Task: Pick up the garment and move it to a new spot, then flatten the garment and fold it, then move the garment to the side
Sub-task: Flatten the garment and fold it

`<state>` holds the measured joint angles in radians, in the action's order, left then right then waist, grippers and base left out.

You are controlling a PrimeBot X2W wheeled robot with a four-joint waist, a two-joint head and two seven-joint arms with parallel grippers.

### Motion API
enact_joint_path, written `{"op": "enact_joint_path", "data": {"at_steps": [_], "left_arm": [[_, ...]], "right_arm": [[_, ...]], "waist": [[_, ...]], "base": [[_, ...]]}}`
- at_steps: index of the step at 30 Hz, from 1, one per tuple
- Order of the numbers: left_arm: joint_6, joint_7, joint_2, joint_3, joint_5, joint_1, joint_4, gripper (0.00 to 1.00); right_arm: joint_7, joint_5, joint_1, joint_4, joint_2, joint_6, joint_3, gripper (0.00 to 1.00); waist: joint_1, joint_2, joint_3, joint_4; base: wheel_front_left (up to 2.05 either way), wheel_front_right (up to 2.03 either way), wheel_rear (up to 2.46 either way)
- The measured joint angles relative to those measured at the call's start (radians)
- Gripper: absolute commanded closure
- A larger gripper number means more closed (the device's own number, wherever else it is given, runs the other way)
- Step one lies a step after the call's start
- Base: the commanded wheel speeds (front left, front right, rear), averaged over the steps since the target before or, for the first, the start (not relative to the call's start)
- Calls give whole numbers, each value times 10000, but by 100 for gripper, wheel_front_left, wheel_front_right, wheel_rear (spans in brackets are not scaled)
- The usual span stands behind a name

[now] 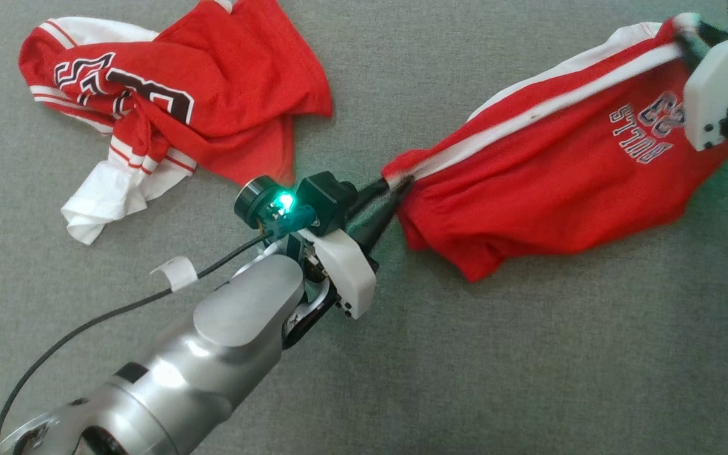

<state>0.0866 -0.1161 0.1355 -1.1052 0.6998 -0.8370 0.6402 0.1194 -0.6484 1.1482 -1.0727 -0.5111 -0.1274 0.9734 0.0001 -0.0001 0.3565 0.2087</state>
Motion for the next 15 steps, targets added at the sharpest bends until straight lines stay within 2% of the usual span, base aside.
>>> {"op": "enact_joint_path", "data": {"at_steps": [1, 4, 9, 15], "left_arm": [[19, -38, -13, -2, 2, 0, 31, 0], [8, -203, -59, 12, 2, -21, 199, 0], [-267, -587, 6, 127, 4, -32, 387, 0], [-890, -1193, 407, 1032, 307, 272, 309, 0]], "right_arm": [[-100, 19, 2, -79, 65, 0, 35, 0], [-813, 73, 68, -387, 280, 0, -42, 0], [-2082, 4, 94, -627, 564, 0, -226, 0], [-3522, -414, -81, -884, 721, 0, -813, 0]], "waist": [[-1, 0, -3, -10], [0, 0, -49, -75], [-1, 0, -352, -239], [-3, 0, -1168, -516]], "base": [[0, 0, 0], [0, 0, 0], [0, 0, 0], [0, 0, 0]]}}
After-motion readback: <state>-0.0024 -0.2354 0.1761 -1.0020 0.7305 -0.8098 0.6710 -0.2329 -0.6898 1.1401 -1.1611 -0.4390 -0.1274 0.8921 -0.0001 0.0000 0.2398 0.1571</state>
